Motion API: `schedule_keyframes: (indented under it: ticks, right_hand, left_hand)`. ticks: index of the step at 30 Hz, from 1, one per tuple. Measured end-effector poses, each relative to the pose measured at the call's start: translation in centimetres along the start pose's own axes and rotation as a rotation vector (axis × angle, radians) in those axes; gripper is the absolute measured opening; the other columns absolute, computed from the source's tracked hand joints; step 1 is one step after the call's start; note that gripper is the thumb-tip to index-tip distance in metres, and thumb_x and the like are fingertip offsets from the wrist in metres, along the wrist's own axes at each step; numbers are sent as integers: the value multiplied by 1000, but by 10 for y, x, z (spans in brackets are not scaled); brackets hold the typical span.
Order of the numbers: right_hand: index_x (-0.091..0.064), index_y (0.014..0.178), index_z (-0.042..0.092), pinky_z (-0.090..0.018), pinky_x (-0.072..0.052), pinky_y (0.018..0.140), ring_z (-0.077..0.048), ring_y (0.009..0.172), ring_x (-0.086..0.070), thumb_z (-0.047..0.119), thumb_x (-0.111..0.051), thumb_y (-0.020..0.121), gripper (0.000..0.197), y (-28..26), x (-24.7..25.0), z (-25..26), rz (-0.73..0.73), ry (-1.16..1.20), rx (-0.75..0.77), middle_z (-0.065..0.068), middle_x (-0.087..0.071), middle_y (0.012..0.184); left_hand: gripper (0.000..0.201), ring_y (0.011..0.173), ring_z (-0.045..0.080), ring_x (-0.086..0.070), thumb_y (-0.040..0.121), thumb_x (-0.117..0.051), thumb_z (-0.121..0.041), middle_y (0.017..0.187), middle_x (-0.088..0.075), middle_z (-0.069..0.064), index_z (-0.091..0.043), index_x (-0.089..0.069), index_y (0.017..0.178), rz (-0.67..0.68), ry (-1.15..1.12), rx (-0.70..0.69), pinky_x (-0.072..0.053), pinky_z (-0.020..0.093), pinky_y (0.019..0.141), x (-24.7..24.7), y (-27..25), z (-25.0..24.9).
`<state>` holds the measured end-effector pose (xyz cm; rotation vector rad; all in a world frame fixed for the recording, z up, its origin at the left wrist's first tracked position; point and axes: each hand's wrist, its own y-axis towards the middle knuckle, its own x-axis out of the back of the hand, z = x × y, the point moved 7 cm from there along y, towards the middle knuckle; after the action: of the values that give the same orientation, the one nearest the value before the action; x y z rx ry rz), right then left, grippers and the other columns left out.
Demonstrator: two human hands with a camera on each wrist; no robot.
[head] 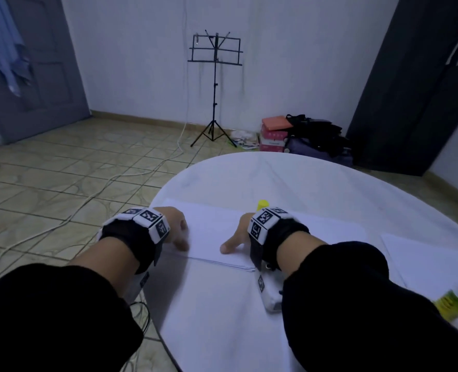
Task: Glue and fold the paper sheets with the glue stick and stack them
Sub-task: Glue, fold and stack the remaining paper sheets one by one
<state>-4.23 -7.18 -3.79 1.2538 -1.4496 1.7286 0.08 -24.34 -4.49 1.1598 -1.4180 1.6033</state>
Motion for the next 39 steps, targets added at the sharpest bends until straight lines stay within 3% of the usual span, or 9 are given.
schedule_keyframes:
  ticks: [6,12,18,22,24,26,28,32,39]
  right_hand:
    - [-53,68,21,-36,-29,95,-23,93,-47,73,-66,64,54,10,4,5,-2,-103,2,1,-52,71]
    - [-54,82,20,-35,-30,100,-24,120,-40,72,-65,66,55,2,-2,-2,19,-15,-3,-5,-54,100]
    - [-57,95,21,-32,-37,92,-22,103,-42,76,-64,62,65,-4,-2,-6,29,23,-52,-4,-51,108]
    - [-49,125,24,-44,-32,105,-29,121,-48,77,-66,53,92,0,-6,9,32,45,-22,0,-59,125]
    - [-47,124,20,-41,-29,107,-30,122,-47,69,-69,61,83,-4,0,7,-14,74,-35,2,-52,125]
    - [-51,104,13,-39,-27,110,-29,121,-47,54,-69,75,54,-14,5,2,-64,145,-49,-2,-43,114]
    - [-57,90,15,-41,-31,111,-28,121,-48,42,-71,79,32,-9,3,0,-62,269,-42,-3,-52,110]
    - [-56,125,6,-44,-42,104,-33,124,-49,23,-70,81,49,-12,-9,9,14,505,8,-15,-52,134]
    - [-53,127,8,-42,-46,100,-30,120,-52,23,-67,82,49,-25,-7,10,-50,712,26,-13,-53,132]
  left_hand:
    - [57,108,19,-59,73,-75,-48,121,-62,-4,-24,-60,123,-23,-12,1,-45,26,83,1,5,5]
    - [59,111,21,-58,76,-73,-48,124,-61,-3,-23,-58,126,-11,8,4,-45,28,86,2,3,1]
    - [56,113,21,-58,79,-71,-45,126,-60,-1,-20,-57,127,-15,13,17,-44,27,87,1,0,-1]
    - [55,110,21,-59,76,-73,-46,122,-62,-1,-20,-60,123,-11,4,29,-46,28,89,0,2,1]
    - [54,107,21,-61,75,-74,-45,119,-64,-1,-20,-61,121,-12,-5,33,-47,27,87,-1,4,2]
    - [54,107,22,-61,74,-74,-46,118,-65,0,-19,-62,120,-12,-11,36,-46,27,86,-1,5,3]
    - [55,108,22,-60,74,-75,-46,119,-64,0,-18,-61,121,-16,-15,42,-46,28,87,-1,5,3]
    - [56,113,23,-58,78,-73,-44,124,-61,2,-16,-58,124,-5,-15,54,-43,28,88,-2,4,2]
    - [81,121,30,-50,70,-78,-45,136,-40,9,-17,-39,136,-153,-84,161,-43,42,99,-2,-6,8]
